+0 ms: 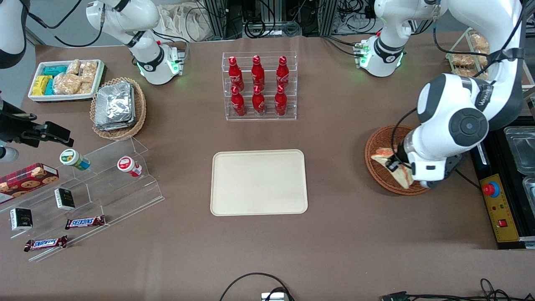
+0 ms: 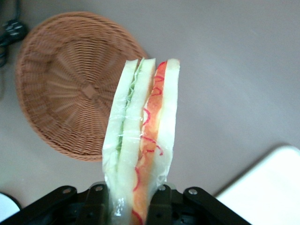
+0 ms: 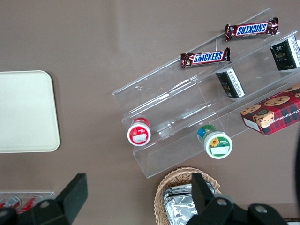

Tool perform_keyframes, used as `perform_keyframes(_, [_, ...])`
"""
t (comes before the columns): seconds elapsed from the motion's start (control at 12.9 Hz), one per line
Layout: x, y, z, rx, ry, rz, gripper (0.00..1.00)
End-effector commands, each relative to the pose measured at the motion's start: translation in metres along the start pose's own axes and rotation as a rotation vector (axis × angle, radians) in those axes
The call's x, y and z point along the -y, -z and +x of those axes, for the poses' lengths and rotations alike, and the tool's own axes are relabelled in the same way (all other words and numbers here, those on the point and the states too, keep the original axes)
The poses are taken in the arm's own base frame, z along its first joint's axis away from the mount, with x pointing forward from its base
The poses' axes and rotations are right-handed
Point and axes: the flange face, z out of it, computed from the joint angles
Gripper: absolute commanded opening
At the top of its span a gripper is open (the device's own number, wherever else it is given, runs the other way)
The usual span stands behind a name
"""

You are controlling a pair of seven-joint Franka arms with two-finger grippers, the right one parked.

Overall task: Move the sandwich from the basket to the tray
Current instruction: 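Carry the sandwich with the left gripper over the cream tray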

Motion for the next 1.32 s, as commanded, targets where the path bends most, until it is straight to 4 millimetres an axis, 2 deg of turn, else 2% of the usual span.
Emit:
perform_keyframes(0.0, [-0.063, -0.008, -0.032, 0.038, -0.340, -0.029, 0.00])
perform_keyframes(0.08, [-0.088, -0.018, -0.042, 0.053, -0.424, -0.042, 0.00])
perform_keyframes(0.16, [-0.121, -0.035, -0.059, 0.071, -0.481, -0.048, 0.01])
perform_keyframes(0.31, [-0.184, -0.077, -0.089, 0.080, -0.559, -0.049, 0.00])
perform_keyframes(0.39, [-0.202, -0.101, -0.103, 0.065, -0.589, -0.017, 0.00])
perform_keyframes(0.54, [-0.226, -0.146, -0.127, 0.044, -0.589, -0.029, 0.00])
perform_keyframes(0.62, [-0.234, -0.164, -0.131, 0.040, -0.580, -0.052, 0.00])
perform_keyframes(0.7, [-0.238, -0.176, -0.130, 0.040, -0.578, -0.064, 0.00])
perform_keyframes(0.86, [-0.239, -0.182, -0.130, 0.044, -0.577, -0.067, 0.00])
perform_keyframes(0.93, [-0.239, -0.189, -0.129, 0.053, -0.576, -0.059, 0.03])
perform_keyframes(1.01, [-0.239, -0.191, -0.131, 0.056, -0.576, -0.057, 0.25])
perform_keyframes(1.09, [-0.239, -0.194, -0.129, 0.061, -0.555, -0.056, 0.67])
perform_keyframes(1.17, [-0.239, -0.197, -0.130, 0.063, -0.514, -0.051, 1.00])
perform_keyframes(1.24, [-0.239, -0.194, -0.130, 0.060, -0.501, -0.050, 1.00])
